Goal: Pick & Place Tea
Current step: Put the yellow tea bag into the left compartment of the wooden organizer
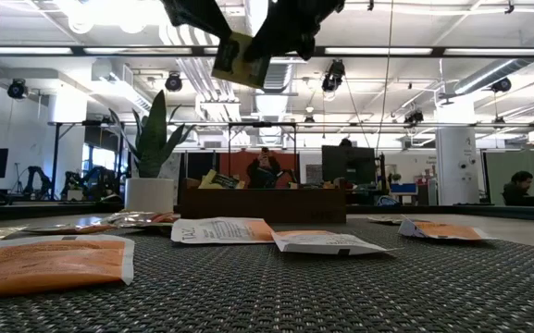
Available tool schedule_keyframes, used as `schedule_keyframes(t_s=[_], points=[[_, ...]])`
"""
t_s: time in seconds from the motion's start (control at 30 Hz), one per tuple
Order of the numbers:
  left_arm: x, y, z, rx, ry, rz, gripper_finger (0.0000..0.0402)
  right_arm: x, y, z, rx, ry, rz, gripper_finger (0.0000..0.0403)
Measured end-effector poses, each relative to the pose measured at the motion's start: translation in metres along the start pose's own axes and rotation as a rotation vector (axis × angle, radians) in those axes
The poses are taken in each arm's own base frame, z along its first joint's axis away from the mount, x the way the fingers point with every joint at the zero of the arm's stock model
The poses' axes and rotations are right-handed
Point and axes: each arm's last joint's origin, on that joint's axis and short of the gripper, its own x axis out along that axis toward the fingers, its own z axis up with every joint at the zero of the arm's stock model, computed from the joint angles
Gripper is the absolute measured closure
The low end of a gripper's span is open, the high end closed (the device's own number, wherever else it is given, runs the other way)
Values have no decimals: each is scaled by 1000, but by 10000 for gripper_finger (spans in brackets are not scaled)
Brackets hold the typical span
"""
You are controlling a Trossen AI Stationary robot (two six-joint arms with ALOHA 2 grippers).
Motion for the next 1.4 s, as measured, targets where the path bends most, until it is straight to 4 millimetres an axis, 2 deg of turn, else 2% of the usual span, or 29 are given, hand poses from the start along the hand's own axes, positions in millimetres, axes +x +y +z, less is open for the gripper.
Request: schedule_keyframes(t_s=[0.2, 0.37, 0.5, 0.63, 0.77, 0.97, 1.1, 1.4], points=[[-9, 3, -4, -42, 9, 78, 296, -1, 0, 1, 46, -11, -3, 394], [-28, 10, -8, -133, -28, 103, 287, -3, 0, 6, 108, -67, -8, 394], [-48, 18, -25, -250, -105, 143, 287, -7, -3, 11, 150, -123, -78, 394], [-61, 23, -48, -434, -310, 112, 287, -8, -6, 18, 205, -202, -80, 394], [-59, 22, -71, -541, -520, -29, 287, -9, -9, 28, 298, -343, 3, 394], [-49, 21, -99, -678, -677, -115, 287, -2, -22, 25, 481, -479, 50, 394], [-41, 19, -108, -716, -743, -142, 287, 1, -26, 25, 578, -555, 152, 394], [-30, 17, -115, -783, -829, -148, 287, 6, -27, 25, 634, -574, 188, 394]])
